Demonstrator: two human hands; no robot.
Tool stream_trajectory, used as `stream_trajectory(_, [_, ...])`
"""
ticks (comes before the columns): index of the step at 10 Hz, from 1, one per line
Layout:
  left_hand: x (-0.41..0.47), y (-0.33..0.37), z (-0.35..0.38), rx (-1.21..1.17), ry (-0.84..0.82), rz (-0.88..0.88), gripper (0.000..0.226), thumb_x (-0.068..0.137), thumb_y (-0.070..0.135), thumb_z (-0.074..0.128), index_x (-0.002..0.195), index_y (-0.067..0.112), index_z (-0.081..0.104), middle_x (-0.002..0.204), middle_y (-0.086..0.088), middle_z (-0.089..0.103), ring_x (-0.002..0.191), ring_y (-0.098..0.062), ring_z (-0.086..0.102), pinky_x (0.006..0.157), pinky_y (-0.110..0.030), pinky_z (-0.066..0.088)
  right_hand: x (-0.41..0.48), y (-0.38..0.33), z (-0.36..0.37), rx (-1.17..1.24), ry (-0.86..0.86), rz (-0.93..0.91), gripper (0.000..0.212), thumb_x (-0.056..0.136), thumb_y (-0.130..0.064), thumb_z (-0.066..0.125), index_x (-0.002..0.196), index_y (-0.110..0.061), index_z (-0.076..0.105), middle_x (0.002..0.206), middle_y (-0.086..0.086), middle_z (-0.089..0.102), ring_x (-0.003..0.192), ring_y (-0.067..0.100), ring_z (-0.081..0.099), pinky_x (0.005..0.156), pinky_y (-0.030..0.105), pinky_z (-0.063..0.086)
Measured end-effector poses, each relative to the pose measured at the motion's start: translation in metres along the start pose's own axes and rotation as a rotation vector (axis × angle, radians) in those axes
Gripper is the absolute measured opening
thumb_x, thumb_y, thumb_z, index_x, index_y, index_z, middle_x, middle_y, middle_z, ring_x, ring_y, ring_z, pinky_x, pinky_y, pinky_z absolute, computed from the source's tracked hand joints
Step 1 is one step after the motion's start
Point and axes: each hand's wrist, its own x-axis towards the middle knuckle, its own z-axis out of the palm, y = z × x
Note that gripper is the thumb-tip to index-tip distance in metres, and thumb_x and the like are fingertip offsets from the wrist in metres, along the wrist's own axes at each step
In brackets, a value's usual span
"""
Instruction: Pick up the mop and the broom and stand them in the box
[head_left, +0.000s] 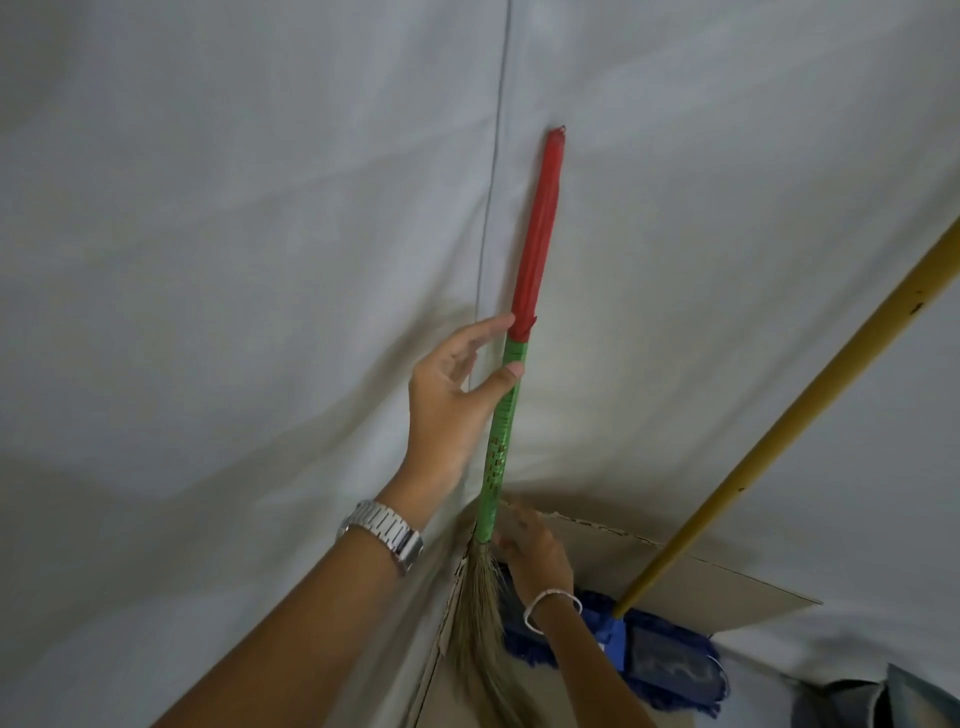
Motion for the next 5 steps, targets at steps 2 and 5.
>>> stream_trajectory(2, [-0.048,-0.009,0.012,0.271,0.054,0.088,0.045,0.094,0.018,0.055,0.137,0.02,0.043,0.141,0.009,0.047,0.134,-0.001,0.037,0.109,-0.013,0.027,-0.051,0.06,-0.018,0.105,0.128,0.152,0.049,0.089,-0.032,0.052,0.135,-0.035,0.035,0.121,0.005,0.063,0.101,0.019,0.061,0.089,0.043,0.053])
stream_trajectory(5, [-0.074,0.089,0.07,0.815,0.077,0.394,0.059,0.095,0.053,0.018,0.146,0.024,0.025,0.152,0.005,0.026,0.14,-0.004,0.018,0.118,-0.032,0.01,-0.087,0.037,-0.199,-0.092,0.398,-0.171,0.067,0.078,-0.064,0.042,0.133,-0.026,0.041,0.142,0.0,0.046,0.128,0.023,0.043,0.104,0.038,0.038])
